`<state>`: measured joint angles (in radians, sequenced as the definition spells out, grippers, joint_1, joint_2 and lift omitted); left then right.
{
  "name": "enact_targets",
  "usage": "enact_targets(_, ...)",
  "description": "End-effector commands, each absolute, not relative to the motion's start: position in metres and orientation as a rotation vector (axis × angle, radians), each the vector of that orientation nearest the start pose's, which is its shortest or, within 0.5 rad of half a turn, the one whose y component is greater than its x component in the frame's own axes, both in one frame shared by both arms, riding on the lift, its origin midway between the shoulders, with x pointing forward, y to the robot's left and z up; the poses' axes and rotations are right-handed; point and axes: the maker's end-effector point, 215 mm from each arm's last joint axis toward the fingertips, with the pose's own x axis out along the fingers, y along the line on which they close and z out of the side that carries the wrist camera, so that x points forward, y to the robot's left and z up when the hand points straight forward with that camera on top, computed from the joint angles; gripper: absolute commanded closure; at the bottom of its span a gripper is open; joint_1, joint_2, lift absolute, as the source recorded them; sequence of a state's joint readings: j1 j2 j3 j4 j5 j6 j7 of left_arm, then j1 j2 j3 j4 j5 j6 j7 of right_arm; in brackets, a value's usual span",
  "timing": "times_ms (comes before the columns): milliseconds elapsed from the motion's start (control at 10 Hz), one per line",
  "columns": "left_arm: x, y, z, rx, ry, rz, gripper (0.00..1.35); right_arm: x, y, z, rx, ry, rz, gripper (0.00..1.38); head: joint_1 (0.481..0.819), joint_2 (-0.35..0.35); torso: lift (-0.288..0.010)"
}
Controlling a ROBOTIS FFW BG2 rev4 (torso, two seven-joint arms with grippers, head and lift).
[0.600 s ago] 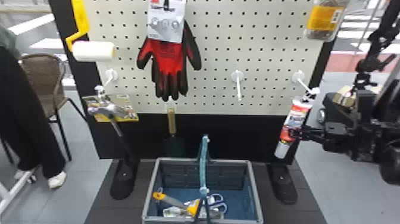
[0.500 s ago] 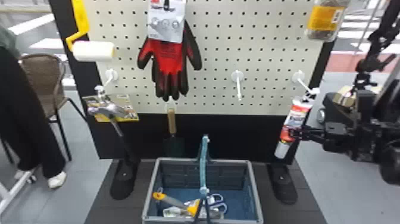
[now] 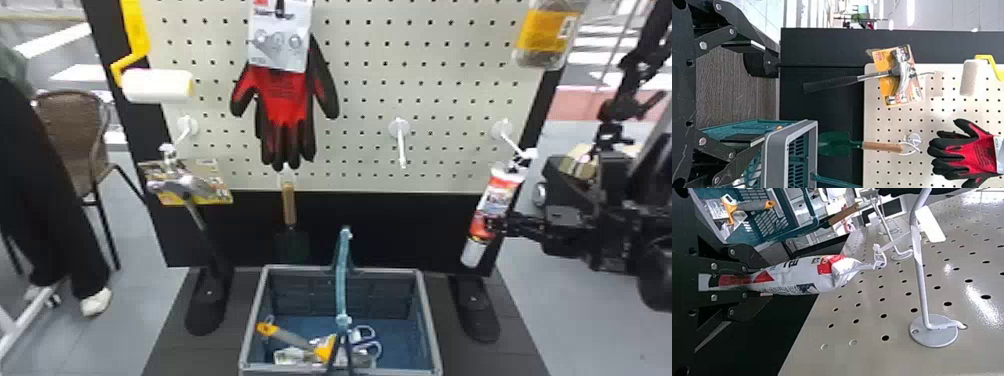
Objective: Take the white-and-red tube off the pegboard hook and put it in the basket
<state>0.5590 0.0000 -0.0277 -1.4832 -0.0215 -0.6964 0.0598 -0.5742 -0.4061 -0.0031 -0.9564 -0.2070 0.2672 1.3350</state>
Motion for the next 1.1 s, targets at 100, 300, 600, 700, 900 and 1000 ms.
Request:
enact_targets(100, 0.357, 0.219, -0.445, -0.004, -0.051, 0.022, 0.46, 0.601, -0.247, -0.311, 0.102, 0.288, 1.085, 1.2, 0.549, 0.0, -0.1)
enact_targets(300, 0.354, 0.219, -0.452, 0.0, -0.032, 0.022, 0.46, 0.593, -0.24, -0.316, 0.107, 0.291, 1.099, 1.2, 0.549, 0.0, -0.1)
enact_targets(600, 0.349, 0.22, -0.467, 0.005, 0.004, 0.022, 0.47, 0.586, -0.227, -0.313, 0.102, 0.273, 1.123, 1.2, 0.549, 0.0, -0.1)
enact_targets(700, 0.346, 0.219, -0.472, 0.003, 0.017, 0.02, 0.47, 0.585, -0.224, -0.312, 0.098, 0.269, 1.125, 1.2, 0.549, 0.0, -0.1)
enact_targets(900, 0.347, 0.22, -0.473, 0.004, 0.021, 0.021, 0.47, 0.584, -0.224, -0.306, 0.084, 0.251, 1.118, 1.2, 0.549, 0.0, -0.1)
enact_targets(1000, 0.346, 0.219, -0.474, 0.005, 0.023, 0.019, 0.47, 0.583, -0.228, -0.304, 0.081, 0.239, 1.104, 1.2, 0.549, 0.0, -0.1)
